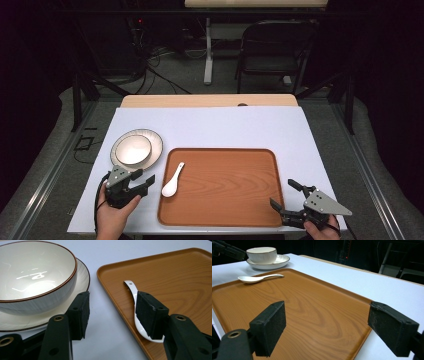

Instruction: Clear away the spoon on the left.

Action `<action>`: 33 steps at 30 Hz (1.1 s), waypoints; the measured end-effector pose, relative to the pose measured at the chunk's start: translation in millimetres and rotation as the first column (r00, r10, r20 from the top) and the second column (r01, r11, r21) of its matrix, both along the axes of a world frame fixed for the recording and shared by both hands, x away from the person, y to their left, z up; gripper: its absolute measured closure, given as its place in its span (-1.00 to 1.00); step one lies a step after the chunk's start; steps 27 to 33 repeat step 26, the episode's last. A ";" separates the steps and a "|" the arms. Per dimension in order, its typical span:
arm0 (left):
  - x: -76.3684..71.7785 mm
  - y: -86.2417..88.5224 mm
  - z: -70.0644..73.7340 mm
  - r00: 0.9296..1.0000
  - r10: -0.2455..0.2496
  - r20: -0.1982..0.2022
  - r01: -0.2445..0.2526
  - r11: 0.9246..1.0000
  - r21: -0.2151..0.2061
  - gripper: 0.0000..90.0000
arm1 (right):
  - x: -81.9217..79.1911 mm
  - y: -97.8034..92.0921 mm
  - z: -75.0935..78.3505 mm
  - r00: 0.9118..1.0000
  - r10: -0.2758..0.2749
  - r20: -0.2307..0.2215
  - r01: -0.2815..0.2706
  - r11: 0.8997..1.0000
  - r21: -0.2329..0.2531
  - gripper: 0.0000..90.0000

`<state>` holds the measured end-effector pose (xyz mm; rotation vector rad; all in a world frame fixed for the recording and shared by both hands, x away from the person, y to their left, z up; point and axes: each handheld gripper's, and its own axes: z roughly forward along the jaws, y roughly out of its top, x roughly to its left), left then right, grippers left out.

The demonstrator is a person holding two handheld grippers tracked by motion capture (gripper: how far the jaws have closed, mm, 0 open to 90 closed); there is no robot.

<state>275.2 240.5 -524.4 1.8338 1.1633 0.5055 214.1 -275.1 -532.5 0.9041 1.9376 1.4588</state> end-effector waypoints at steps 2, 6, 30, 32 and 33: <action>1.0 0.1 -2.7 1.000 -0.001 -0.004 0.001 1.000 -0.016 0.02 | 0.2 0.1 -0.1 1.000 0.001 -0.003 -0.001 1.000 0.000 -0.68; 2.3 -0.6 -5.7 1.000 -0.003 -0.009 0.003 1.000 -0.014 0.02 | 0.1 -0.2 0.0 1.000 0.002 -0.002 -0.002 1.000 0.001 -0.68; 2.7 -4.4 -7.6 1.000 -0.007 0.000 0.007 1.000 0.005 -0.03 | 1.2 -1.4 -0.5 1.000 0.002 -0.008 -0.002 1.000 0.011 -0.68; 2.7 -4.4 -7.6 1.000 -0.007 0.000 0.007 1.000 0.005 -0.03 | 1.2 -1.4 -0.5 1.000 0.002 -0.008 -0.002 1.000 0.011 -0.68; 2.7 -4.4 -7.6 1.000 -0.007 0.000 0.007 1.000 0.005 -0.03 | 1.2 -1.4 -0.5 1.000 0.002 -0.008 -0.002 1.000 0.011 -0.68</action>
